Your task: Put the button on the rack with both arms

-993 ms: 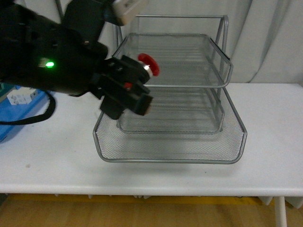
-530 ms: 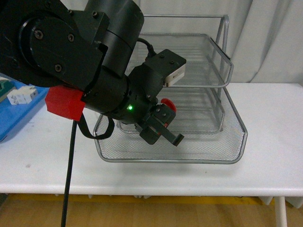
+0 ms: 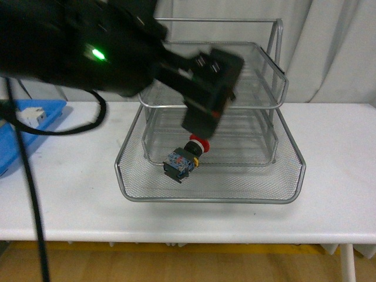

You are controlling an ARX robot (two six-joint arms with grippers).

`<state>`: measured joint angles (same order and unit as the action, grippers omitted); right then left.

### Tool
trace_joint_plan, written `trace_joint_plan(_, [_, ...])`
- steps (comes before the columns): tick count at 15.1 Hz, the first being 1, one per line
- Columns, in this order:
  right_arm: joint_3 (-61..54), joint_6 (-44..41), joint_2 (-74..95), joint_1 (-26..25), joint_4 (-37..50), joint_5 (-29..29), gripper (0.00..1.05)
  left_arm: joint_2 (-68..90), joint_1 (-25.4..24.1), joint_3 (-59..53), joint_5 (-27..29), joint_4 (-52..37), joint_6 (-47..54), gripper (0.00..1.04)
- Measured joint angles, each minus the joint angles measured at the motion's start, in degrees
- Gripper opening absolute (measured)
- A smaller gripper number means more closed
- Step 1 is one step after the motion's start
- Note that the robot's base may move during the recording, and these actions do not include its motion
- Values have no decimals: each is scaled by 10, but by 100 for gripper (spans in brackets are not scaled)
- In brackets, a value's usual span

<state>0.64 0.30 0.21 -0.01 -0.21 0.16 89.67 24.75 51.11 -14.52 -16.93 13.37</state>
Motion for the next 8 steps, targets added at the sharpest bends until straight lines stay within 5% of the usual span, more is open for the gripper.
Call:
trace_joint_plan(1, [0,0,0,0,0,0,98,-30,6,-47,100,-125,-37,88])
trace_joint_plan(4, [0,-1,0,0,0,-1,98,-71,-33,-208,312,-308,-106,59])
trace_joint_plan(6, [0,-1,0,0,0,-2,98,-159,-83,-295,322,-359,-124,33])
trace_joint_plan(8, [0,-1,0,0,0,-2,98,-229,-120,-374,271,-344,-133,2])
